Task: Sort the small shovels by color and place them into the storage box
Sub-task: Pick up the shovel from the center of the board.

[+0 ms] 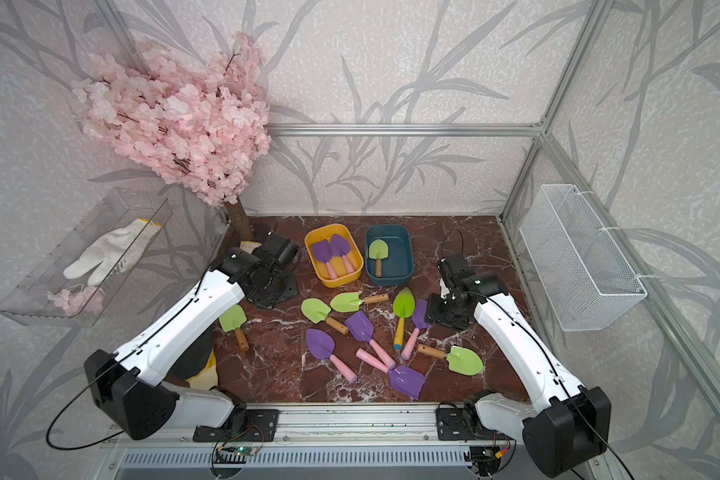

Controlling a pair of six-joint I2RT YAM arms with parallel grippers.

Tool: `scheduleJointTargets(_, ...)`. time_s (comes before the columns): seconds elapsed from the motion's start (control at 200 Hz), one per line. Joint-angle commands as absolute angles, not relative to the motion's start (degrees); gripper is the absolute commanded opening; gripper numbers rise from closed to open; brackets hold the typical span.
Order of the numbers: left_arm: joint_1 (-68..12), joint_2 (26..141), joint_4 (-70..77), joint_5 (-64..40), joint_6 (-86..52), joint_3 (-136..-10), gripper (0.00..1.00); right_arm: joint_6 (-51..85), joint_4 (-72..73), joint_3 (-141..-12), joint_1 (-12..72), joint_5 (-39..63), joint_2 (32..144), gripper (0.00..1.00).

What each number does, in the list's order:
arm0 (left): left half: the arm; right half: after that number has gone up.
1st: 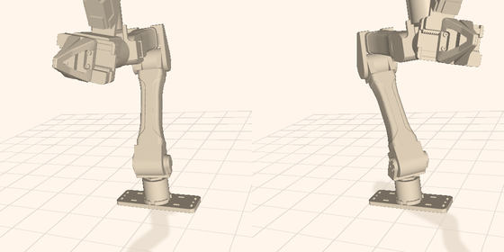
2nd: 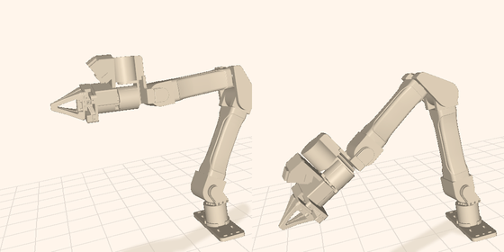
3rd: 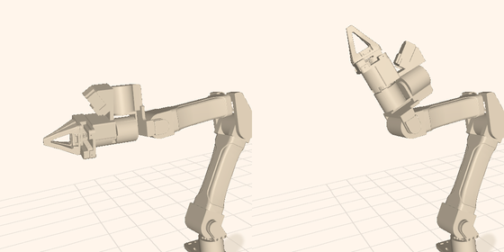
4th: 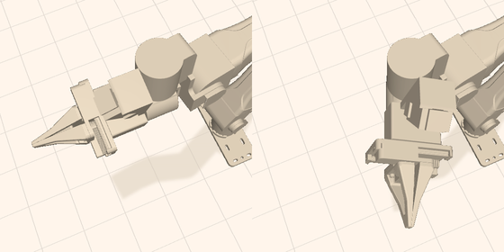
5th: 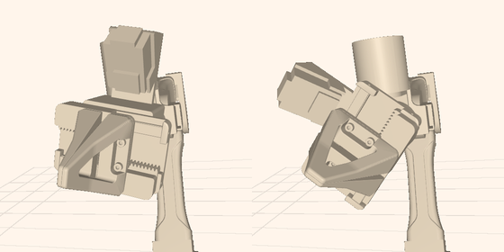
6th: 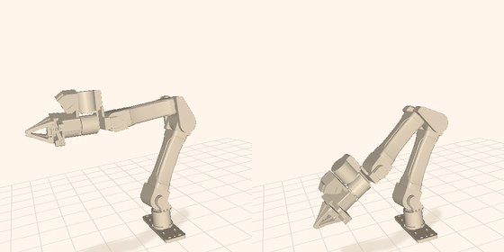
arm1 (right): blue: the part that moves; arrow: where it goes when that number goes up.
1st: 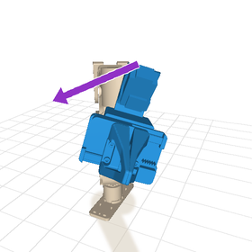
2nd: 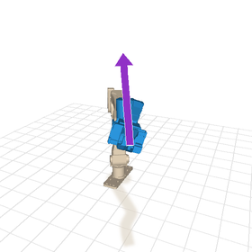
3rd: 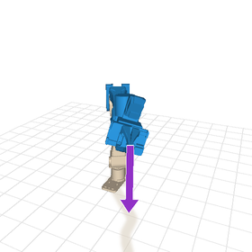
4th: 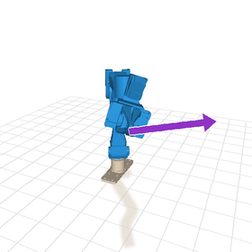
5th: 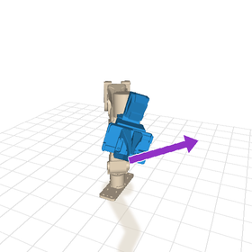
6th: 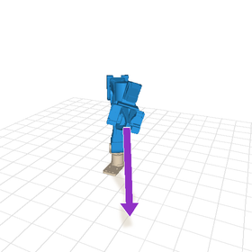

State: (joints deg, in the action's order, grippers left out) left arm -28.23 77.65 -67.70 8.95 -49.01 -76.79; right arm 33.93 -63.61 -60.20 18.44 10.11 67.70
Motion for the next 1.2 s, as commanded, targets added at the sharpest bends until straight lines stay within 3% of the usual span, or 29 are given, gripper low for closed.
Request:
scheduleJointTargets(0.0, -27.5, 74.2, -68.4, 10.9, -50.6, -74.3, 0.65, 39.8, -64.5, -57.3, 18.8, 9.8, 65.1, 0.51)
scheduleJointTargets(0.35, -26.2, 71.1, -68.4, 9.2, -52.6, -69.5, 0.65, 63.8, -60.6, -49.5, 18.8, 9.6, 58.2, 0.52)
scheduleJointTargets(0.655, -25.8, 70.9, -68.8, 9.2, -52.0, -68.8, 0.65, 70.4, -62.2, -47.3, 18.8, 8.6, 60.8, 0.56)
scheduleJointTargets(0.96, -25.3, 70.8, -68.2, 8.9, -51.8, -68.3, 0.65, 89.4, -55.9, -40.0, 18.9, 9.9, 56.4, 0.64)
scheduleJointTargets(1.195, -25.0, 71.2, -68.3, 8.8, -51.3, -68.4, 0.65, 96.1, -52.8, -40.1, 18.9, 10.2, 58.5, 0.66)
